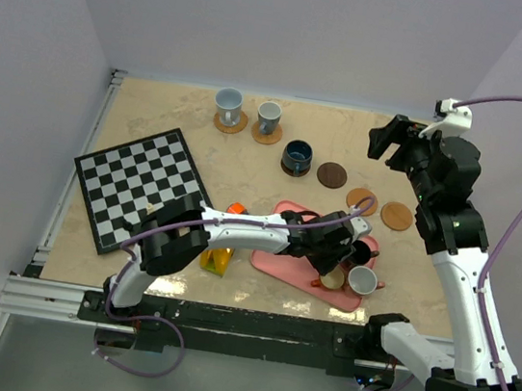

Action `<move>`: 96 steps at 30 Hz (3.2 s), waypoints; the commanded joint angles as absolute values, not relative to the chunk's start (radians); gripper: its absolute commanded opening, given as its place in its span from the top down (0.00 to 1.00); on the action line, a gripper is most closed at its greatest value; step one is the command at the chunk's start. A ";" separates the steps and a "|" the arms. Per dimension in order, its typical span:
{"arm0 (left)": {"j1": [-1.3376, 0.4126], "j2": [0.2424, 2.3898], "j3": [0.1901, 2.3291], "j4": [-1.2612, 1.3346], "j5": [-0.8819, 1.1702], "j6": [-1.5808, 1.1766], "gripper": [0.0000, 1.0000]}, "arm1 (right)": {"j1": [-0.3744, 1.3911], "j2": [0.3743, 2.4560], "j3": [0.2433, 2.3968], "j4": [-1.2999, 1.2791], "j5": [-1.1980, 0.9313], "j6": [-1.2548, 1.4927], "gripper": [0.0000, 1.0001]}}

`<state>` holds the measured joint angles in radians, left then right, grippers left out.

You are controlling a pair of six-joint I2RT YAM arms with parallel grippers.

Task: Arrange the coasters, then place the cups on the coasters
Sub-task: Pick up the cup from the tray, then place the cup on the coaster.

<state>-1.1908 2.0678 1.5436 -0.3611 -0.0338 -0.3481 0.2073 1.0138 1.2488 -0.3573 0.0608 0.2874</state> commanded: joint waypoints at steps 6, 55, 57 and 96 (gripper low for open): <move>-1.198 2.071 1.562 -0.364 -0.017 -0.345 0.68 | 0.209 1.002 1.244 -0.353 0.077 0.275 0.14; -0.713 1.750 1.666 -0.664 -0.313 -0.615 1.00 | 0.637 1.506 1.397 -0.492 0.182 0.542 0.35; -0.713 1.749 1.667 -0.666 -0.301 -0.621 1.00 | 0.637 1.526 1.393 -0.469 0.199 0.534 0.39; -0.641 1.246 1.130 -0.315 -0.256 -0.651 0.12 | 0.218 1.692 1.554 -0.494 -0.106 0.031 1.00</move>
